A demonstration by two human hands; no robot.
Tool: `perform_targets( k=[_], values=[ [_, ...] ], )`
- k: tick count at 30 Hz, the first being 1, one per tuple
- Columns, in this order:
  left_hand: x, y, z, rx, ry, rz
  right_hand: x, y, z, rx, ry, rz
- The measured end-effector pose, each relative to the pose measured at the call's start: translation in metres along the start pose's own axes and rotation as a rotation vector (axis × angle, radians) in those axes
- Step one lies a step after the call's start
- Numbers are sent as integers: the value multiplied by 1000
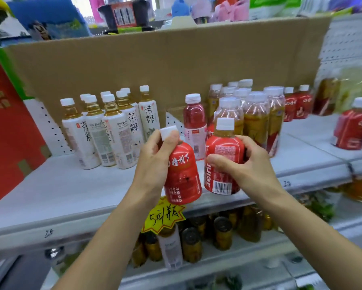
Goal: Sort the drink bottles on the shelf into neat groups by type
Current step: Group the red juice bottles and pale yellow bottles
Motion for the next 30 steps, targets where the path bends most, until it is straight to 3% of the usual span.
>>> perform_targets(
  k=[14, 23, 30],
  values=[
    [244, -6, -4, -38, -230, 86, -224, 17, -23, 24, 34, 66],
    [378, -29, -61, -79, -140, 41, -373, 28, -69, 44, 26, 135],
    [416, -46, -139, -62, -45, -106, -412, 7, -147, -34, 86, 89]
  ],
)
Point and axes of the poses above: each hand's wrist, its own z-axis away from the middle knuckle, its own x-axis out of the palm, y = z × x, the point moved 10 cm from there along -z, towards the middle knuckle, and after that the axes turned 3 degrees about -z, right-handed, at the moved point
